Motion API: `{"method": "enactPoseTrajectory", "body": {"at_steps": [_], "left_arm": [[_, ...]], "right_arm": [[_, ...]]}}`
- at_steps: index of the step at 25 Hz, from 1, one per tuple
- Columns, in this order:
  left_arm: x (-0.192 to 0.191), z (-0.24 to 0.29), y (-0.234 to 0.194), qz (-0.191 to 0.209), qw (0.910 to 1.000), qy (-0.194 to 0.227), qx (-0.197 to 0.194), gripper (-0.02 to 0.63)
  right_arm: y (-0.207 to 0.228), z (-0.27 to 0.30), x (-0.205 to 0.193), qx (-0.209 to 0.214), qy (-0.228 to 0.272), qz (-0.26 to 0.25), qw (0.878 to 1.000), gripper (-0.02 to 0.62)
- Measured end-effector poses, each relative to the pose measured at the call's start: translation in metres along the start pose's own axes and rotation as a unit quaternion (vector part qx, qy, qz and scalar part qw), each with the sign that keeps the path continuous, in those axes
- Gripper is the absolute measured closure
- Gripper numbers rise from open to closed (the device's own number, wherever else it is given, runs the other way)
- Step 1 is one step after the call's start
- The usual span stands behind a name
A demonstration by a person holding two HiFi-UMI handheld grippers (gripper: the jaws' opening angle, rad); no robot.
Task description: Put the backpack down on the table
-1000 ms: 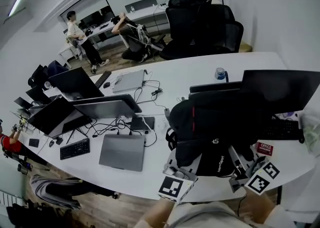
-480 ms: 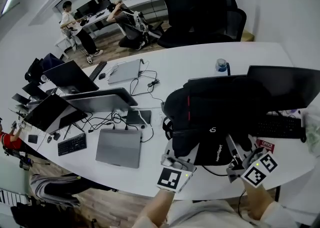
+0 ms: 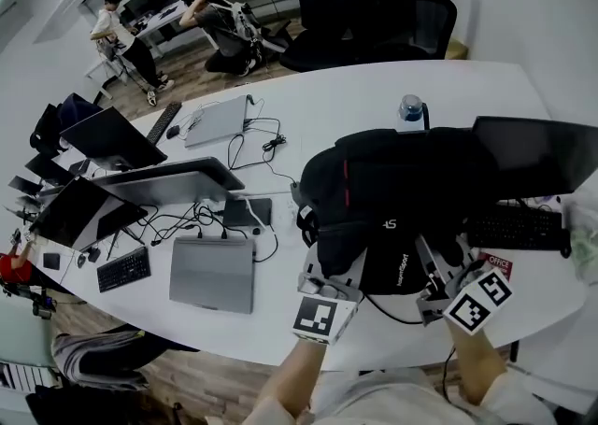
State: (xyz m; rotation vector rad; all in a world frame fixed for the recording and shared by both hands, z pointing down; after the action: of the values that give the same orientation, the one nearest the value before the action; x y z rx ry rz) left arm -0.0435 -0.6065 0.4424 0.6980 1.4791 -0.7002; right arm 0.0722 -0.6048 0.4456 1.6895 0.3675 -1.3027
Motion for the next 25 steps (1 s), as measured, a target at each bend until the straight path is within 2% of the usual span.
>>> {"method": "enactPoseTrajectory", "body": {"at_steps": [5,8,14,17,25], "left_arm": [[-0.022,0.018,-0.017,0.013,0.9998,-0.018,0.000,0.541],[-0.028,0.022,-0.019,0.016,0.9996,-0.022,-0.001,0.541],[-0.053,0.024,-0.035,0.035,0.9991,-0.018,0.014,0.532],[-0.061,0.023,-0.036,0.041,0.9990,-0.007,0.017,0.528],[-0.067,0.017,-0.036,0.031,0.9995,-0.003,0.012,0.524]], "right_arm": [[0.018,0.017,-0.011,-0.027,-0.007,0.019,0.999,0.543],[0.024,0.021,-0.016,-0.036,-0.001,0.009,0.999,0.543],[0.029,0.033,-0.032,-0.046,0.010,-0.055,0.997,0.541],[0.032,0.033,-0.039,-0.047,0.031,-0.087,0.995,0.534],[0.030,0.027,-0.047,-0.059,0.078,-0.145,0.985,0.522]]}}
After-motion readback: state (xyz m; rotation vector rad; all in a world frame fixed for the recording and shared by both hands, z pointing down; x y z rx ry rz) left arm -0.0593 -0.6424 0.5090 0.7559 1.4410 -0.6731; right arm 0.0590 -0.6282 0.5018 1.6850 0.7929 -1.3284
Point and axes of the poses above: the fingertips, and each gripper's own axes: z forward along the fingers, y to its right, x out of its top, the point moved 1 cm from there along -z, backward along the fingers, and after that the axes turned 7 degrees about -x, right-handed, at the moved point
